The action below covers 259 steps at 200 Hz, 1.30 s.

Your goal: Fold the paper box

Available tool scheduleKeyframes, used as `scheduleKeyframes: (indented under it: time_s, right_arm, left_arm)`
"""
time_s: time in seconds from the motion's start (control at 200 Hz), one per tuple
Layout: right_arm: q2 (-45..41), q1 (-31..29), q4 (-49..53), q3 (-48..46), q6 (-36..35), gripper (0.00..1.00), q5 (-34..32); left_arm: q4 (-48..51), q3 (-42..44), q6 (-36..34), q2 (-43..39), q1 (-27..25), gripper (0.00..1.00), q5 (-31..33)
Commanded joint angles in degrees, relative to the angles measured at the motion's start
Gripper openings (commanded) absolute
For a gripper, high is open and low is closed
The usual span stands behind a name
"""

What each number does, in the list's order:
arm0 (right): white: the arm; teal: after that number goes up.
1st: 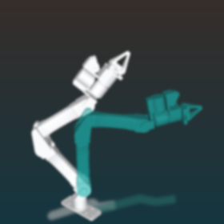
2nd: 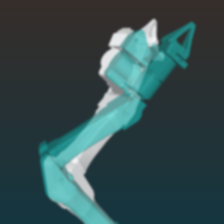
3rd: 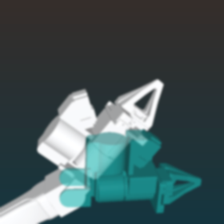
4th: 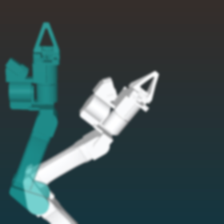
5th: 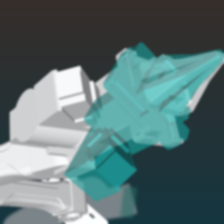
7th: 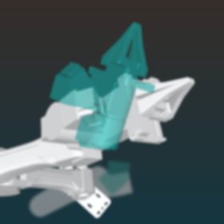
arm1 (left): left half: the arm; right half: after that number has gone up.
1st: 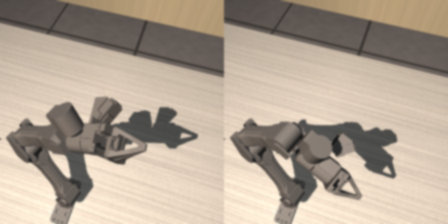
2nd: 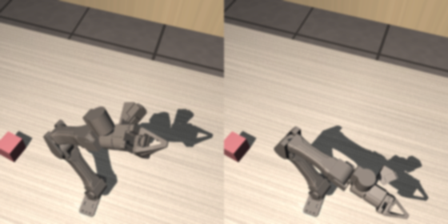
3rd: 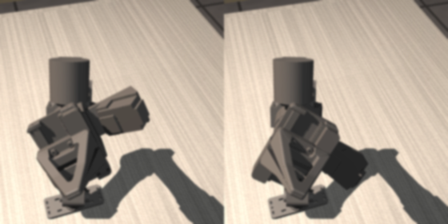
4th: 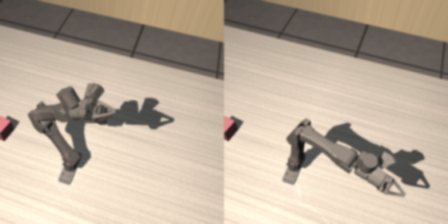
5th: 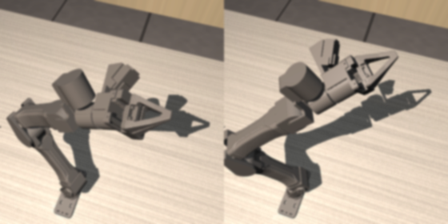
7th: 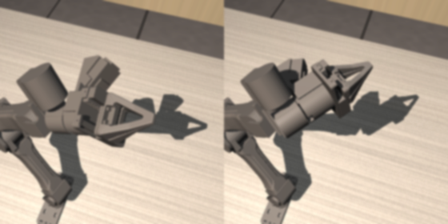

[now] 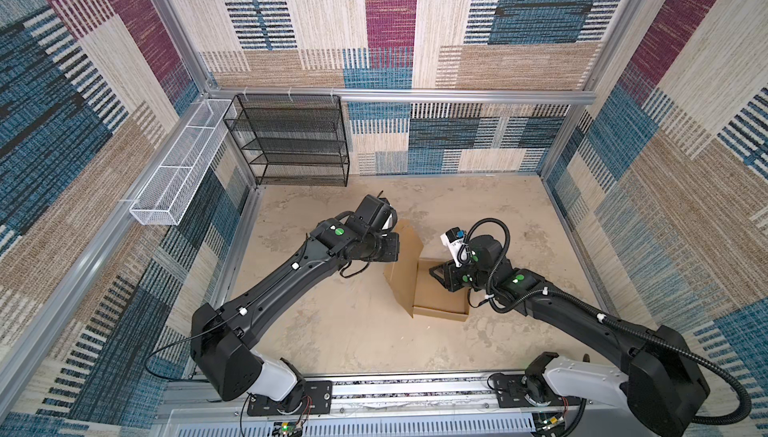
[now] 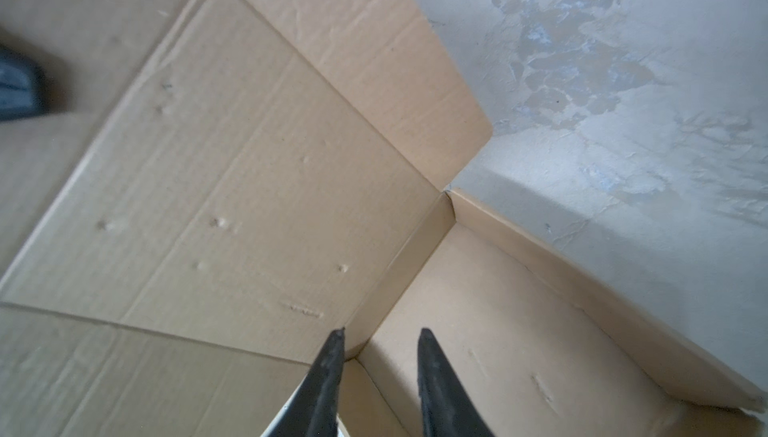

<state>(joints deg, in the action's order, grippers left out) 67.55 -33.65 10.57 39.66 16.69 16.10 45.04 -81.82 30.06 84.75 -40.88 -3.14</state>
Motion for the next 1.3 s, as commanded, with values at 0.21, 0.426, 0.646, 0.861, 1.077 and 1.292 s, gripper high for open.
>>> scheduleKeyframes:
  time_s: [0.21,0.426,0.646,0.861,1.077,1.292]
  right_arm:
    - [-0.9,1.7,0.1,0.2,-2.2,0.33,0.9]
    - [-2.6,3.0,1.7,1.4,-3.0,0.38,-0.7]
    - [-4.5,5.8,3.0,2.2,-4.0,0.55,-1.7]
    - [-3.8,8.3,3.1,3.2,-5.2,0.63,-1.4]
    - [-4.0,8.8,0.7,3.0,-9.0,0.67,-1.2]
    - [-2.1,9.0,-4.4,1.9,-10.8,0.67,-0.2]
  left_arm:
    - [4.7,-4.1,-5.4,2.5,0.1,0.0,4.1]
    - [11.4,-14.4,-15.7,7.4,0.2,0.0,8.6]
    - [17.2,-25.1,-27.3,14.9,0.4,0.0,8.6]
    - [20.3,-31.8,-39.8,20.1,0.4,0.0,6.6]
    - [21.1,-34.2,-48.9,23.2,0.4,0.0,4.6]
    - [21.7,-36.2,-56.7,24.5,0.4,0.0,3.9]
